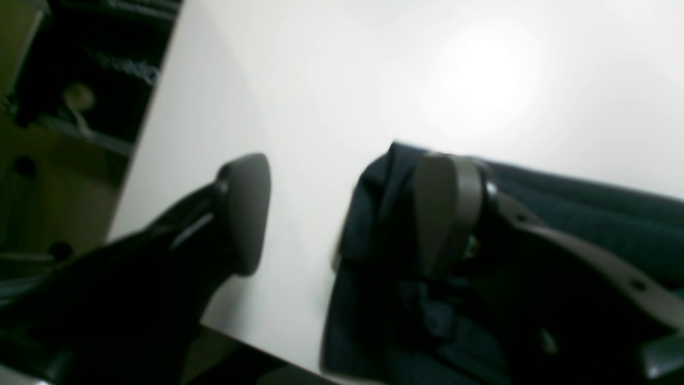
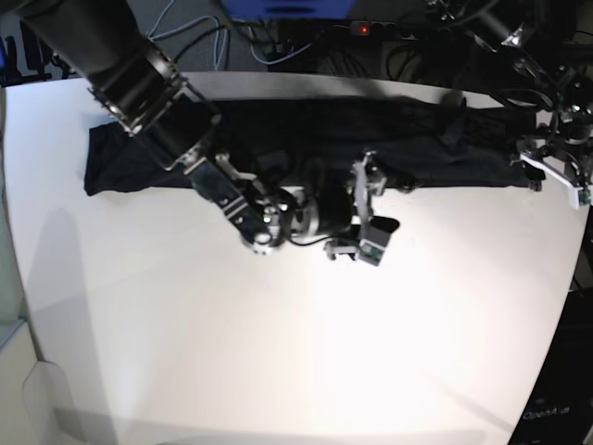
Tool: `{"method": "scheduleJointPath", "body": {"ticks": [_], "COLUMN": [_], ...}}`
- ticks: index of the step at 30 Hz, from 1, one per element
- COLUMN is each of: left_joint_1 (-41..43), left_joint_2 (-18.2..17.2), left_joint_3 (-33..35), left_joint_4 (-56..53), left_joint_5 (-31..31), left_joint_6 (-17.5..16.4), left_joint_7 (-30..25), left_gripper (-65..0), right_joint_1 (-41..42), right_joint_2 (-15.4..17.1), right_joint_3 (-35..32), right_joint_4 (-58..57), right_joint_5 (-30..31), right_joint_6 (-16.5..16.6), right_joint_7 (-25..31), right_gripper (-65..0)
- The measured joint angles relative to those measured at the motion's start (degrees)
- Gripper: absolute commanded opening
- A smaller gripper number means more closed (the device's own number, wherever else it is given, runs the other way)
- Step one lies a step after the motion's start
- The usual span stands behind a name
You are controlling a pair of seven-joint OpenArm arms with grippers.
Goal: Fold the T-shirt properly
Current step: 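Move the right gripper to the strip's free end and grasp it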
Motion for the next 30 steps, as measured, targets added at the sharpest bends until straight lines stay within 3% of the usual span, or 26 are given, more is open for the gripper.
{"method": "scheduleJointPath", "body": {"ticks": [4,6,17,24,30], "left_joint_1": [-0.5,-1.4,-5.2,-5.8,-5.5], "left_joint_2": [0.4,0.2,0.4,0.3,-1.9], "left_joint_3": [0.3,0.1,0.3,4.3,6.0], "left_joint_4": [-0.1,-0.4,-0.3,0.0,0.0], "left_joint_5": [0.0,0.0,-0.1,0.0,0.2], "left_joint_6": [-0.1,0.1,0.0,-0.1,0.0], "left_joint_7": [0.1,0.5,0.1,0.5,8.2], "left_gripper": [-24.3,-24.3,-24.3,-24.3,-24.3], "right_joint_1": [-0.3,-0.8,-6.6,-10.0,-15.2], "right_joint_2": [5.6,8.1,20.1,26.4,30.9], "right_joint_3": [3.6,5.6,14.6,23.6,32.9], "right_joint_4": [0.0,0.3,0.4,0.6,3.1], "right_joint_5": [0.0,0.2,0.2,0.3,0.3], "right_joint_6": [0.0,-0.2,0.0,-0.1,-0.2], "right_joint_7": [0.0,-0.1,-1.4,-1.4,-1.2], "right_gripper": [-56.6,-65.0,-65.0,-65.0,-65.0]}}
